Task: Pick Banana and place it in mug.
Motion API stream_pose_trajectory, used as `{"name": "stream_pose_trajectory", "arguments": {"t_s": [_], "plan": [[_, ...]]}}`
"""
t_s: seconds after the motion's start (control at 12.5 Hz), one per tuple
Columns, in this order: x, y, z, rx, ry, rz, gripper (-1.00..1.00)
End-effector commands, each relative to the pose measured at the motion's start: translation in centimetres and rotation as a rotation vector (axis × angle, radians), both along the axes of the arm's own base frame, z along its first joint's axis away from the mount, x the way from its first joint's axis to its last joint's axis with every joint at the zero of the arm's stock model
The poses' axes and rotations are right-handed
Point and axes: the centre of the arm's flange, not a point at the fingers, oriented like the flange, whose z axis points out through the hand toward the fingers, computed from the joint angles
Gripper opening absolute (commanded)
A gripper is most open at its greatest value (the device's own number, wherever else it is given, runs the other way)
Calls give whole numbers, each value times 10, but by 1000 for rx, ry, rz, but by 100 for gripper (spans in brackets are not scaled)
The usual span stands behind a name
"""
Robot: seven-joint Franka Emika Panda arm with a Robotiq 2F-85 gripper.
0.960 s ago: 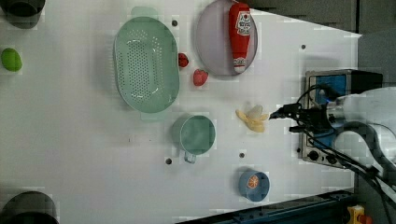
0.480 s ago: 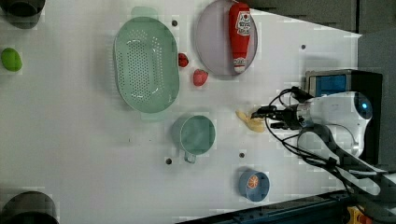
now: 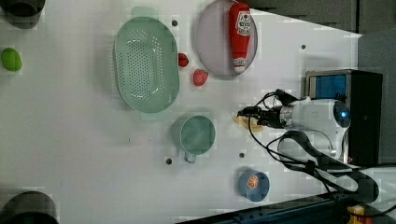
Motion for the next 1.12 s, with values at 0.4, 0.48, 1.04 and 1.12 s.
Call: {"name": "stream_pose_trajectory", "arguments": {"t_s": [0.4, 0.48, 1.04, 1.12], "plan": [[8, -9, 4, 1, -42, 14, -4], [8, -9, 4, 1, -42, 13, -25], [25, -15, 60, 0, -115, -1, -28], [26, -18, 82, 0, -100, -9, -28]]}}
